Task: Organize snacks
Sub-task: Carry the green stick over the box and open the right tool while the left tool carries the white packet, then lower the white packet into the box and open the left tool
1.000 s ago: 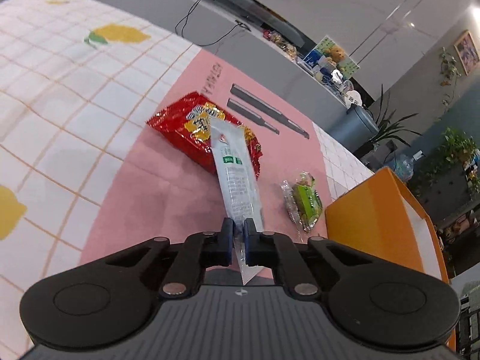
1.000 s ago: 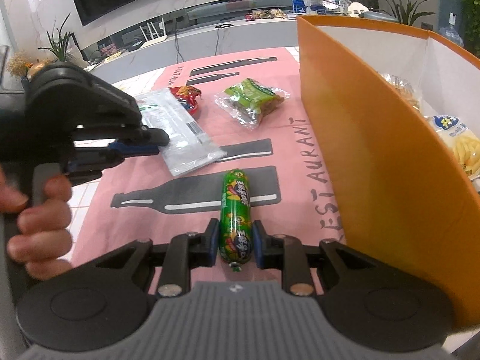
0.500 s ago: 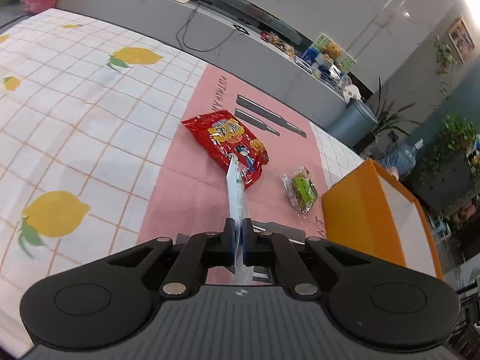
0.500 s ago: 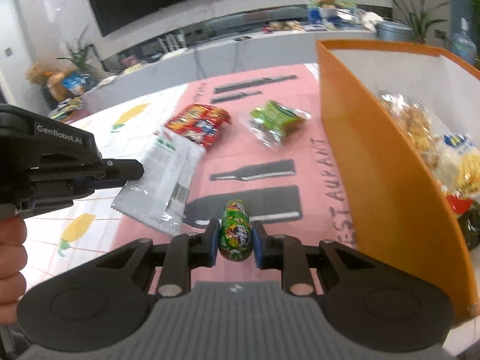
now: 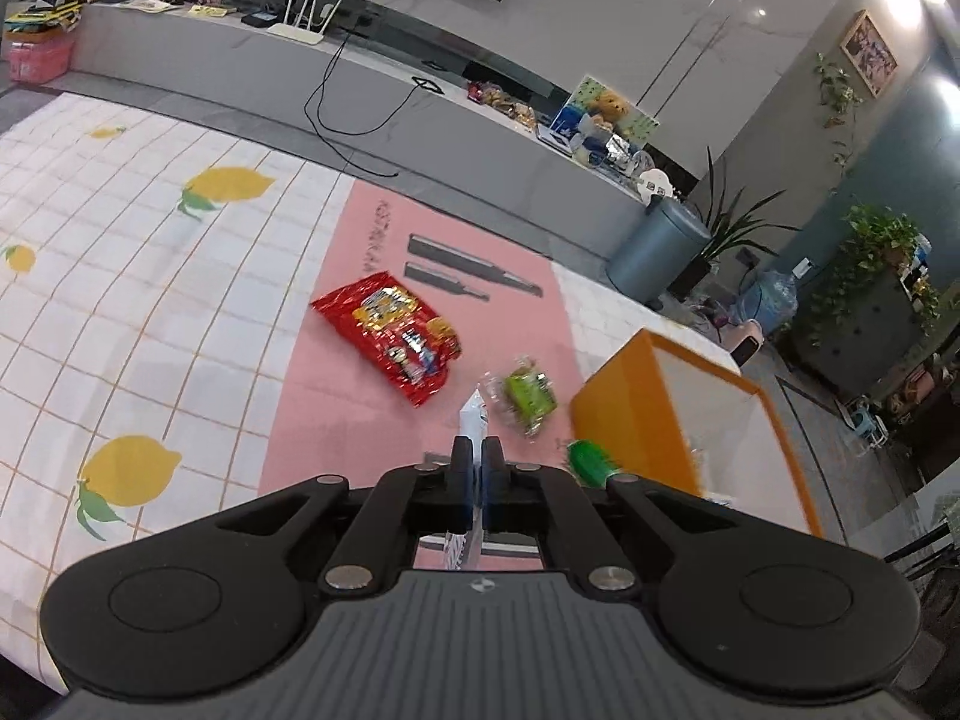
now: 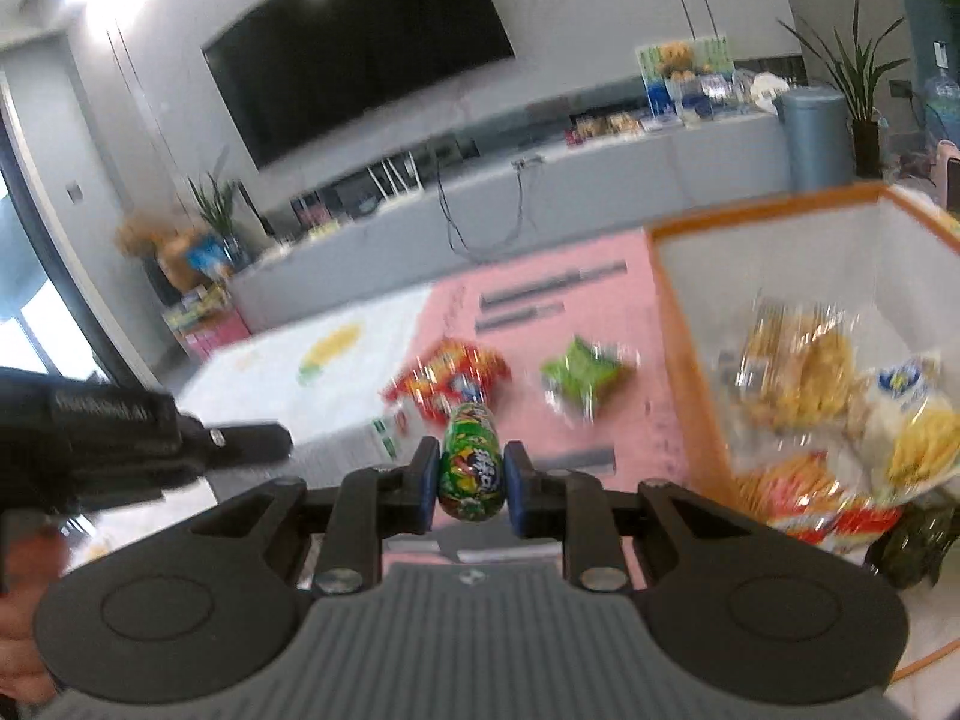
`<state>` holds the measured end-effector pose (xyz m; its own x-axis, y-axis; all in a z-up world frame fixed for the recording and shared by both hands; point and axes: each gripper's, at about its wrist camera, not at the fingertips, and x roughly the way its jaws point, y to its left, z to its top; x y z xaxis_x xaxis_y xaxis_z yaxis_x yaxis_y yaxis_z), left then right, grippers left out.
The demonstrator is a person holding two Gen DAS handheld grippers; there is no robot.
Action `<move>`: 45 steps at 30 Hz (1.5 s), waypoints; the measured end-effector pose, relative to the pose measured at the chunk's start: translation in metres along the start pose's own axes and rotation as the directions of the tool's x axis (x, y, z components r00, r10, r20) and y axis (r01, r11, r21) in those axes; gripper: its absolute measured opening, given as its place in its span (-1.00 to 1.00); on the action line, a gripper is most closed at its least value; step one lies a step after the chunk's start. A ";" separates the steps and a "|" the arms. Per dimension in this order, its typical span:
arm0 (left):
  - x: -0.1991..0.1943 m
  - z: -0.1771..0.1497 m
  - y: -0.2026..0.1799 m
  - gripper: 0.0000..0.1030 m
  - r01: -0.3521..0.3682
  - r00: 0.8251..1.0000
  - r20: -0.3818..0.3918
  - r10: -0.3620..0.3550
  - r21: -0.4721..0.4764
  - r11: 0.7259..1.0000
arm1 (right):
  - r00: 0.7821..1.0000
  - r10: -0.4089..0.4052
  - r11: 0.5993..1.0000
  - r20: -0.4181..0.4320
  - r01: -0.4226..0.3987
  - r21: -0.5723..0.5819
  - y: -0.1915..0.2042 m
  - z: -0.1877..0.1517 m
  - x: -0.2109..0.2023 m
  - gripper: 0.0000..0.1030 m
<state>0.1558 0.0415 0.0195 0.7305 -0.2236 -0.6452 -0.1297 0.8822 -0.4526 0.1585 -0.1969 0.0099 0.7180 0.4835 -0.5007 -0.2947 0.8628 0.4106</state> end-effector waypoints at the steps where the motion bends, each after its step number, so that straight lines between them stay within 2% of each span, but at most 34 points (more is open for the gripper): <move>1: -0.002 0.002 -0.004 -0.98 0.001 1.000 -0.001 -0.001 0.003 1.000 | 1.000 0.002 1.000 0.016 -0.002 0.011 -0.005 0.007 -0.008 -0.61; 4: -0.006 0.006 -0.016 -0.98 0.010 1.000 -0.001 -0.010 0.027 1.000 | 0.998 -0.038 0.999 0.055 0.035 0.042 -0.031 0.027 -0.026 -0.61; 7: -0.008 0.010 -0.027 -0.98 0.040 0.999 -0.003 -0.040 0.037 0.999 | 0.986 -0.140 0.982 0.094 0.127 0.137 -0.075 0.047 -0.041 -0.60; 13: 0.005 0.017 -0.052 -0.98 0.089 0.996 -0.034 -0.087 0.056 0.994 | 0.956 -0.292 0.924 0.017 0.278 0.262 -0.157 0.070 -0.029 -0.60; 14: 0.008 0.018 -0.055 -0.98 0.096 0.995 -0.039 -0.094 0.056 0.994 | 0.954 -0.299 0.916 0.004 0.286 0.282 -0.166 0.072 -0.024 -0.60; 17: 0.014 0.020 -0.066 -0.99 0.103 0.995 -0.008 -0.103 0.090 0.991 | 0.970 -0.243 0.903 -0.017 0.233 0.360 -0.186 0.073 -0.010 -0.60; 25: 0.031 0.033 -0.086 -0.99 0.126 0.992 -0.029 -0.123 0.103 0.987 | 0.938 -0.333 0.869 -0.097 0.345 0.356 -0.205 0.081 0.031 -0.58; 26: 0.032 0.034 -0.089 -0.99 0.128 0.992 -0.027 -0.126 0.108 0.986 | 0.939 -0.329 0.872 -0.100 0.343 0.349 -0.206 0.082 0.031 -0.49; 27: 0.032 0.035 -0.091 -0.99 0.131 0.991 -0.027 -0.129 0.110 0.985 | 0.945 -0.311 0.880 -0.104 0.328 0.343 -0.204 0.082 0.030 -0.18; 29: 0.032 0.037 -0.097 -0.99 0.141 0.990 -0.025 -0.139 0.108 0.984 | 0.964 -0.256 0.896 -0.071 0.264 0.357 -0.198 0.077 0.017 0.13; 36: 0.039 0.037 -0.138 -0.99 0.167 0.986 -0.027 -0.165 0.129 0.978 | 0.951 -0.296 0.903 0.085 0.250 0.348 -0.181 0.080 -0.043 0.14; 39: 0.049 0.031 -0.157 -0.99 0.181 0.983 -0.049 -0.176 0.140 0.973 | 0.953 -0.282 0.902 0.109 0.225 0.369 -0.187 0.077 -0.060 0.14; 45: 0.082 0.013 -0.183 -0.99 0.182 0.981 -0.098 -0.167 0.159 0.970 | 0.938 -0.315 0.893 0.145 0.241 0.380 -0.199 0.080 -0.078 0.13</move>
<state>0.2477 -0.1328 0.0572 0.6726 -0.4077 -0.6175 0.1133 0.8814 -0.4585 0.2116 -0.4181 0.0287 0.8578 0.1607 -0.4882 0.1491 0.8312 0.5357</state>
